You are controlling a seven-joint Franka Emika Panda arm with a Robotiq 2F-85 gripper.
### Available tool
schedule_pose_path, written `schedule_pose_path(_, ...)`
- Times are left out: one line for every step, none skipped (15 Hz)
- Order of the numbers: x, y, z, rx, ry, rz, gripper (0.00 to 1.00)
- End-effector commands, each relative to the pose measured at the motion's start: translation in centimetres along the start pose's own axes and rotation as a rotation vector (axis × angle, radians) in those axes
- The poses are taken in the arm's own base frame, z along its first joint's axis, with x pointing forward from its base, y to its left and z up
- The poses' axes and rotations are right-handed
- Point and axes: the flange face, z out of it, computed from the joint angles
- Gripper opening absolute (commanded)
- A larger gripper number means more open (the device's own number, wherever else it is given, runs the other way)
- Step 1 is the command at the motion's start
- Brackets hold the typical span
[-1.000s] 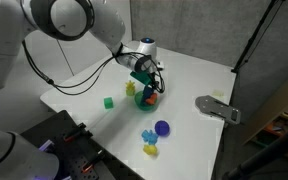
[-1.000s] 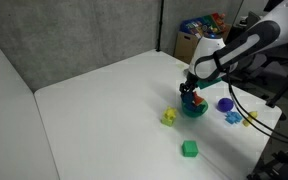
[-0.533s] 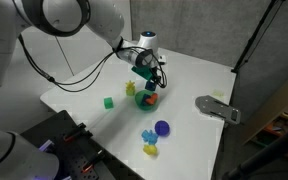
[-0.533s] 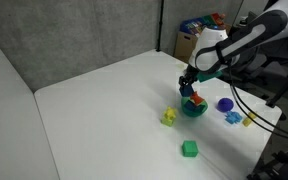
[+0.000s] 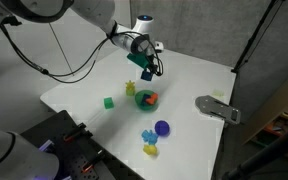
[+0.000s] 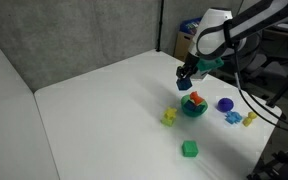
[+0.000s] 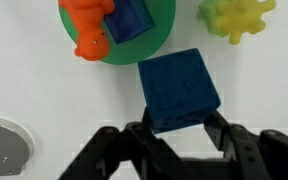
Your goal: Take the blue block out of bowl
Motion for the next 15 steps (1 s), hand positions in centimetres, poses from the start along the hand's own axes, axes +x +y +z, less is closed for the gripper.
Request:
schedule_pose_path(-2.0, -2.1, -2.9, 0.036, -0.016, -0.024, 0.30)
schedule_pose_path(-2.5, -2.8, -3.3, 0.048, -0.020, -0.034, 0.30)
schedule_pose_path(-3.0, -3.5, -3.7, 0.059, -0.022, -0.041, 0.30)
schedule_pose_path(-3.7, -4.2, -4.1, 0.067, -0.023, -0.046, 0.30)
schedule_pose_path(-4.4, -4.9, -4.4, 0.075, -0.030, -0.055, 0.30)
schedule_pose_path(-5.2, -5.5, -4.7, 0.082, -0.034, -0.066, 0.30)
schedule_pose_path(-6.1, -6.1, -5.1, 0.085, -0.038, -0.078, 0.30)
schedule_pose_path(-6.9, -6.6, -5.3, 0.082, -0.043, -0.087, 0.30)
schedule_pose_path(-7.8, -7.1, -5.5, 0.080, -0.051, -0.102, 0.30)
schedule_pose_path(-8.6, -7.6, -5.6, 0.077, -0.060, -0.116, 0.30)
schedule_pose_path(-9.5, -8.0, -5.7, 0.077, -0.070, -0.131, 0.30)
schedule_pose_path(-10.3, -8.5, -5.7, 0.075, -0.077, -0.144, 0.30)
schedule_pose_path(-11.0, -8.9, -5.6, 0.072, -0.086, -0.154, 0.30)
schedule_pose_path(-11.7, -9.3, -5.3, 0.064, -0.089, -0.162, 0.30)
schedule_pose_path(-12.3, -9.6, -5.1, 0.069, -0.098, -0.168, 0.30)
